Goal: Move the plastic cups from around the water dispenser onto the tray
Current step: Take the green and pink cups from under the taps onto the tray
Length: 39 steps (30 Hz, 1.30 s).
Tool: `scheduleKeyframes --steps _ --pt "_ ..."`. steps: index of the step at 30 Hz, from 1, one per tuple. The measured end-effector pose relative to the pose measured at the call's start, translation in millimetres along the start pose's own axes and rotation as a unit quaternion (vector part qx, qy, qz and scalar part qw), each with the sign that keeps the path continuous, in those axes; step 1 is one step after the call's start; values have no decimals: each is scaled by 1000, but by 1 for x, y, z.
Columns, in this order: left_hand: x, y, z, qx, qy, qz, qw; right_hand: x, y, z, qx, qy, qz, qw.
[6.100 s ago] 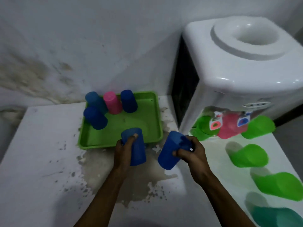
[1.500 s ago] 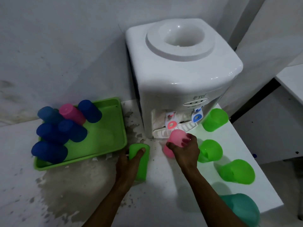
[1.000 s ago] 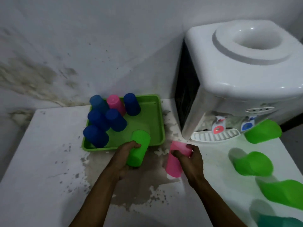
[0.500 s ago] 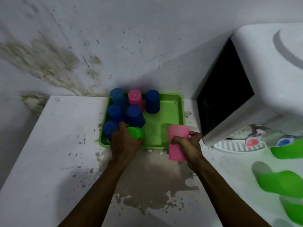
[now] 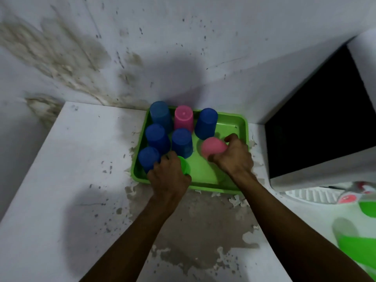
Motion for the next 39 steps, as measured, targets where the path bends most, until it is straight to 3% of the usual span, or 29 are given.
scheduleKeyframes --steps 8,21,31,36,39 --pt "-6 -1 0 22 -10 13 1000 -16 -15 35 99 68 -3 993" --pt "-4 -10 5 91 -41 8 995 -21 -25 27 -16 92 -10 996" --pt "26 21 -4 58 -46 -22 997 13 0 -16 -61 103 -20 993" --pt "57 32 -33 55 -114 -100 987 51 22 -62 -106 88 -36 990" --pt "76 22 -63 80 -181 -110 974 72 36 -88 -125 93 -55 986"
Point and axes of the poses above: each hand's wrist, its own x-axis away from the middle knuckle, its own y-axis out of the back of the hand, z = x × y, the point moved 7 cm from there along -x, towards the middle knuckle, and after that the axes turned 4 degrees about z, right-handed, at the moved point
